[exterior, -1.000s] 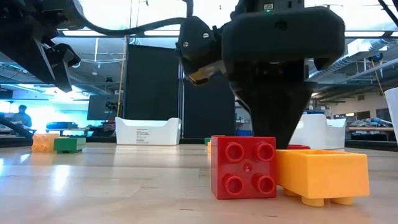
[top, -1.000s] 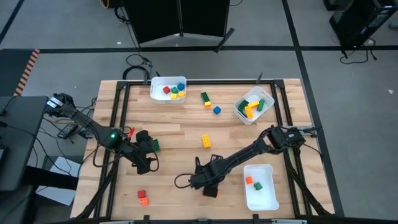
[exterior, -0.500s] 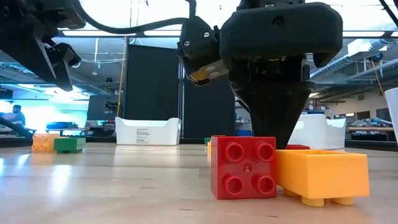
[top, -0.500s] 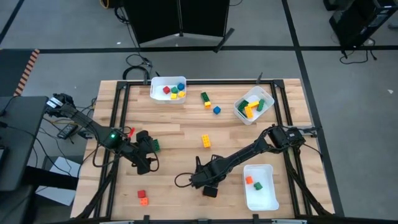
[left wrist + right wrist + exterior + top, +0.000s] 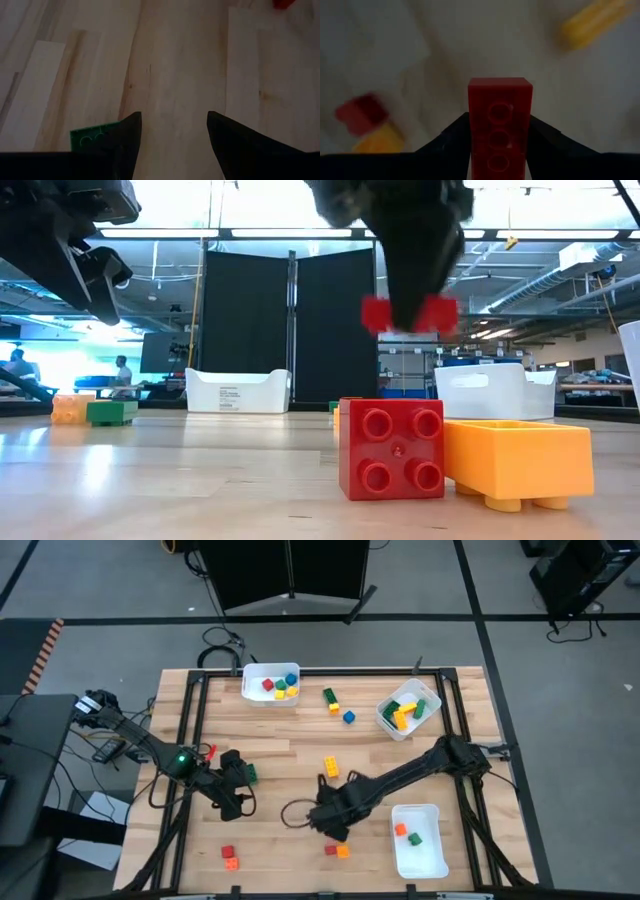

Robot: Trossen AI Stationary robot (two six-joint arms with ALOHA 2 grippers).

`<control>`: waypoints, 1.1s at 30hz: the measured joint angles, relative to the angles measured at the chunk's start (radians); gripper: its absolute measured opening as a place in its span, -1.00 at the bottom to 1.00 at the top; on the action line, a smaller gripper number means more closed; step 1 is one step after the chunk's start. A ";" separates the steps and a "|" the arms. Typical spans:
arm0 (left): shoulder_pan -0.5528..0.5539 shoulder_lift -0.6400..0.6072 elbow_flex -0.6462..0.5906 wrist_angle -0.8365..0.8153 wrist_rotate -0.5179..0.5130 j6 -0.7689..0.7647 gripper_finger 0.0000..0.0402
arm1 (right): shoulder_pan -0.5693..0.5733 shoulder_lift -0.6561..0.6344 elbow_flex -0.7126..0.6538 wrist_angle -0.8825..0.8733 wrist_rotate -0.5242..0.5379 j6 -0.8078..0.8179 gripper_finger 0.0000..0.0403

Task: Sort blocks by size
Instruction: Put the red 8 stud gamepiece into the top right white bin

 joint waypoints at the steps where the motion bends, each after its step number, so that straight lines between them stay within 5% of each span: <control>1: 0.000 0.000 0.000 0.000 0.000 0.000 0.17 | -0.006 -0.025 -0.001 -0.010 0.031 0.012 -0.25; 7: 0.000 0.000 0.000 0.006 0.000 -0.002 0.17 | -0.059 -0.210 -0.019 -0.045 0.202 0.019 -0.25; 15: 0.000 0.000 0.000 0.020 0.000 0.000 0.17 | -0.217 -0.496 -0.233 -0.029 0.287 -0.084 -0.25; 24: 0.000 0.000 0.000 0.170 0.000 0.000 0.17 | -0.553 -0.771 -0.648 0.209 0.180 -0.199 -0.25; 33: 0.003 0.006 0.000 0.258 -0.096 -0.083 0.17 | -0.925 -0.832 -0.889 0.321 0.026 -0.318 -0.22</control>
